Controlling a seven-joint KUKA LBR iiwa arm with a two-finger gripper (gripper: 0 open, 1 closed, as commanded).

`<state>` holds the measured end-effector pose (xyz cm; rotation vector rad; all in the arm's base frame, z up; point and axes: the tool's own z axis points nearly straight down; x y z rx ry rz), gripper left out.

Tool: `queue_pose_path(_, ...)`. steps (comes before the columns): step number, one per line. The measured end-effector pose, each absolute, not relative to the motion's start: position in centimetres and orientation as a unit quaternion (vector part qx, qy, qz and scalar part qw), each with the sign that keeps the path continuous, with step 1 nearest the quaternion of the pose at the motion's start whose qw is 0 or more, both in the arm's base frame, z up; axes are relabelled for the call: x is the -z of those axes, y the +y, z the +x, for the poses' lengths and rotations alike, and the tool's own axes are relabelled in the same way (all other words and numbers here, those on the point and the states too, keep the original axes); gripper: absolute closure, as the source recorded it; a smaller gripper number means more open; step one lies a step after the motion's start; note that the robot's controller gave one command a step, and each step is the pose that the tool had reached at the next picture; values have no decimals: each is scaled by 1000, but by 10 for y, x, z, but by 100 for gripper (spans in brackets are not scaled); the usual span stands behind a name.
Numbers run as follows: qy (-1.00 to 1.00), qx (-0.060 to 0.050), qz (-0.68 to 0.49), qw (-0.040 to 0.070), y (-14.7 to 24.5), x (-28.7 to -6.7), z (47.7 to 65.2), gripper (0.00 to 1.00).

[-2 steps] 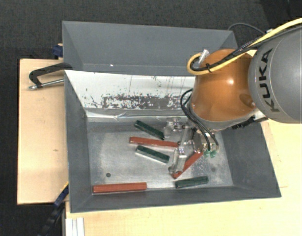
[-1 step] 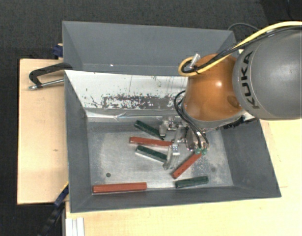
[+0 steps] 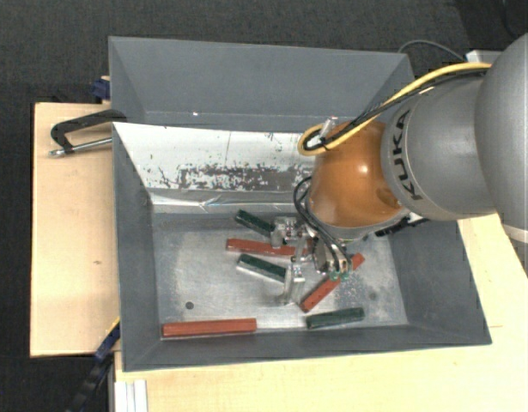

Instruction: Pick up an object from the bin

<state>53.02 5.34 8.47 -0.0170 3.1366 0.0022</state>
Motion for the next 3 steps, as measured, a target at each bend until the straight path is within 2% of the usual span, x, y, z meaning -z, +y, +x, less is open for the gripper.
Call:
queue_pose_path(1,1000,-2,6,6,49,-65,517,0)
queue_pose_path(2,997,-2,75,8,37,-76,576,100)
queue_pose_path(3,997,-2,75,8,37,-76,576,100)
